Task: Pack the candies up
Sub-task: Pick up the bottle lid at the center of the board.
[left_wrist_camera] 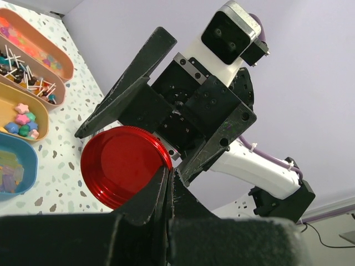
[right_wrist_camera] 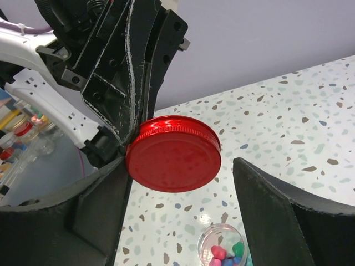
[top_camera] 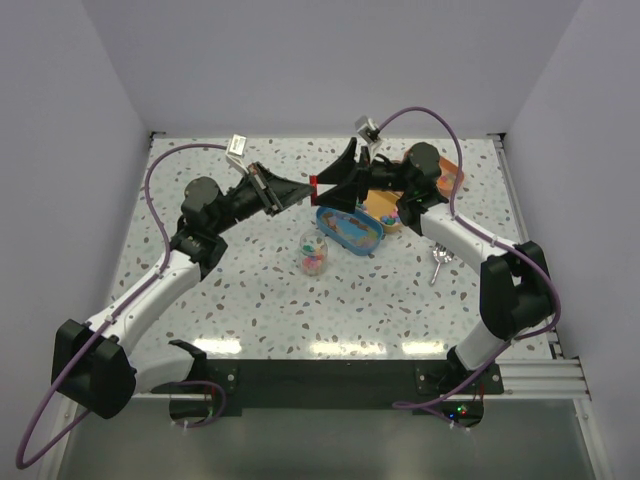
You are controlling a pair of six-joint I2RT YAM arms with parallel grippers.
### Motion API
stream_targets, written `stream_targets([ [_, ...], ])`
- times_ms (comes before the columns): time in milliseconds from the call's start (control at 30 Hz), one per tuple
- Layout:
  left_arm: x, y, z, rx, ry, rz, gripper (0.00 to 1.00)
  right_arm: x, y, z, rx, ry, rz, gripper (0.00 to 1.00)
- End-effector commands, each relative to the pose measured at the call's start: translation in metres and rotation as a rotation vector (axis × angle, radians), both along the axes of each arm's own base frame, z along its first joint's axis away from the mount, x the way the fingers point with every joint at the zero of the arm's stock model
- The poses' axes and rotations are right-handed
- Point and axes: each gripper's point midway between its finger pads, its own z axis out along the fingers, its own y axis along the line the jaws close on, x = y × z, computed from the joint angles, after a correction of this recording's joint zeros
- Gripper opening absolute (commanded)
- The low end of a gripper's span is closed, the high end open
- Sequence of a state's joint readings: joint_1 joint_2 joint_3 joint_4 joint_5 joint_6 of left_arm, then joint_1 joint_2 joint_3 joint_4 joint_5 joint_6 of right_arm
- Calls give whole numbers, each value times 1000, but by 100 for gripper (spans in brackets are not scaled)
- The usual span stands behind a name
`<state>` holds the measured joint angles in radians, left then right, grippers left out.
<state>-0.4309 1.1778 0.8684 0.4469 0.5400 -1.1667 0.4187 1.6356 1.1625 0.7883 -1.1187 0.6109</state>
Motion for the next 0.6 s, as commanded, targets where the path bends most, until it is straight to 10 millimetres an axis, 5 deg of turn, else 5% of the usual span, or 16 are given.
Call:
stream_targets([
  [0,-9,-2,11,-6,-50,-27,0,5,-1,9,14,-58,-21,79],
  [333,-8,-3,10,-5,-50,-25,0,3,-1,13,13,-65,-18,88],
  [567,-8,-4,5,3,-40,-25,0,3,-1,11,9,-62,-17,83],
])
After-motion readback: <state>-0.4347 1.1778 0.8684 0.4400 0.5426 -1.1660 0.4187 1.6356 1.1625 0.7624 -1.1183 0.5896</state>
